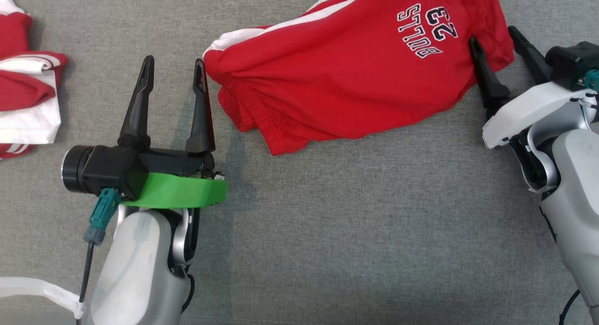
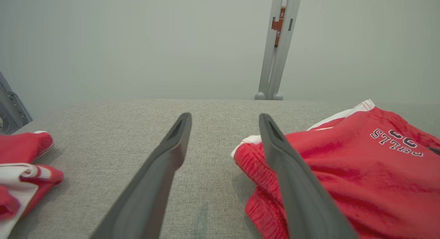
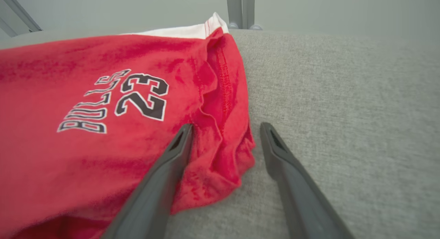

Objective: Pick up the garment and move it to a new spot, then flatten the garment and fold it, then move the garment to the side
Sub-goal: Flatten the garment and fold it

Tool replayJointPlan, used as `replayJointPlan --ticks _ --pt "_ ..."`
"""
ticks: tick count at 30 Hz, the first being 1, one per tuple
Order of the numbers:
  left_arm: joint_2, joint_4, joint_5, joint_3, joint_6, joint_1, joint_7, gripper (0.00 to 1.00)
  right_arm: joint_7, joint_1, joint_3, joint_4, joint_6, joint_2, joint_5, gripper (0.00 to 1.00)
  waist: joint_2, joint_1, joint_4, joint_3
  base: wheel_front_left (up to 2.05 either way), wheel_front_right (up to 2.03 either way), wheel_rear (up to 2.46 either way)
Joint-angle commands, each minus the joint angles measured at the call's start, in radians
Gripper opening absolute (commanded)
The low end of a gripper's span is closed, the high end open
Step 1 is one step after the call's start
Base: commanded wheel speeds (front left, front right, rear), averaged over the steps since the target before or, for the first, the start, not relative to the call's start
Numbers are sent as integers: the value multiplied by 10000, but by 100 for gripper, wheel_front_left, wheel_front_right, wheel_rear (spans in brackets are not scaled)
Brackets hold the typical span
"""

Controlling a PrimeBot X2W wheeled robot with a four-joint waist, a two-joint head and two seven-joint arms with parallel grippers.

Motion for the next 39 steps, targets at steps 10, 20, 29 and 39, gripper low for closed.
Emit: replayJointPlan --ticks 10,20,29,39 --pt "87 369 236 219 -133 497 -5 100 -683 993 27 217 -8 397 918 0 0 0 -611 -844 0 0 0" --pt "333 403 204 258 36 1377 51 100 -1059 3486 -1376 -271 -11 719 1098 0 0 0 -1238 -2004 0 0 0" --pt "450 160 28 303 167 1964 242 100 -545 4654 -2388 -1174 -10 1028 749 0 0 0 -1335 -2569 0 0 0" --pt "322 68 -186 276 355 2100 235 100 535 3123 -585 -3255 -2 1391 -57 0 0 0 -919 -2709 0 0 0"
